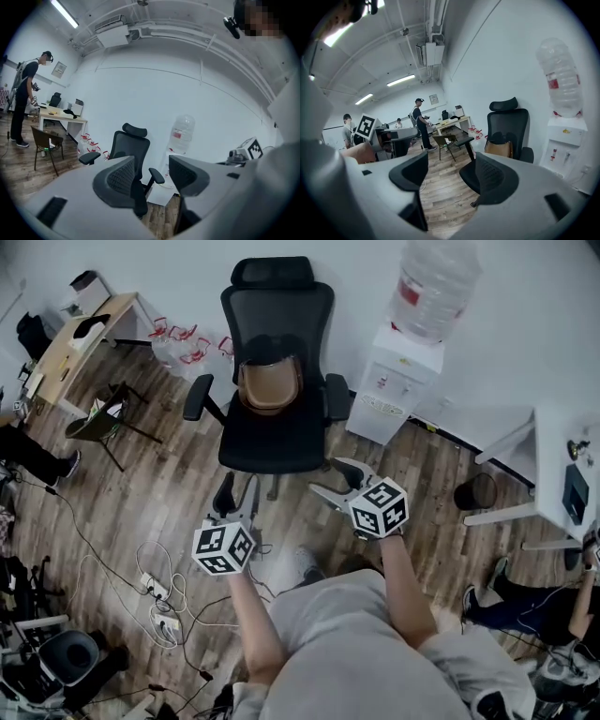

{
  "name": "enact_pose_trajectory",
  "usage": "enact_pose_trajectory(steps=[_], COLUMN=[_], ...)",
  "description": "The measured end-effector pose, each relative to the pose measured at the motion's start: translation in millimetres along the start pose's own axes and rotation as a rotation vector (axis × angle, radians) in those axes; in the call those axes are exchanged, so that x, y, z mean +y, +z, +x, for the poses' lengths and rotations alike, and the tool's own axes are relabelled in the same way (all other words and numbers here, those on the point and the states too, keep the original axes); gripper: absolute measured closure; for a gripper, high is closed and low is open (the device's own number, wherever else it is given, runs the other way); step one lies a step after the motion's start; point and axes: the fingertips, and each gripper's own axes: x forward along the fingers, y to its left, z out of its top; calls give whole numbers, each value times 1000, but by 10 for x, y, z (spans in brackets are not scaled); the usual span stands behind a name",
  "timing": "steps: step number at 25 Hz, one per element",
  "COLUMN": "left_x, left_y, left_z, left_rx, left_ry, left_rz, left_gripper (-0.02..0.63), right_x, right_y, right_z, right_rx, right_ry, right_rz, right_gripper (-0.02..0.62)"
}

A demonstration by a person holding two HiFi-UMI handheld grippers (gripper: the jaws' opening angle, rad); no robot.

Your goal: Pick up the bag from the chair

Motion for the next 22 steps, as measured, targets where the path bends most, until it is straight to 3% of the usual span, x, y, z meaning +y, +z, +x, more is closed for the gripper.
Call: enact_pose_trajectory(steps=[10,22], left_x=[641,1247], left_y=[124,287], left_z=[91,326], left_rx=[-43,-24], left_ry=[68,151], left_rz=[-97,-71], left_gripper=[385,385], right_x=[-302,-683], right_y=[121,389], right_z=[256,1028], right_rx=[23,-6], right_ry=[-60,-6], right_rz=[31,119], right_gripper=[281,295])
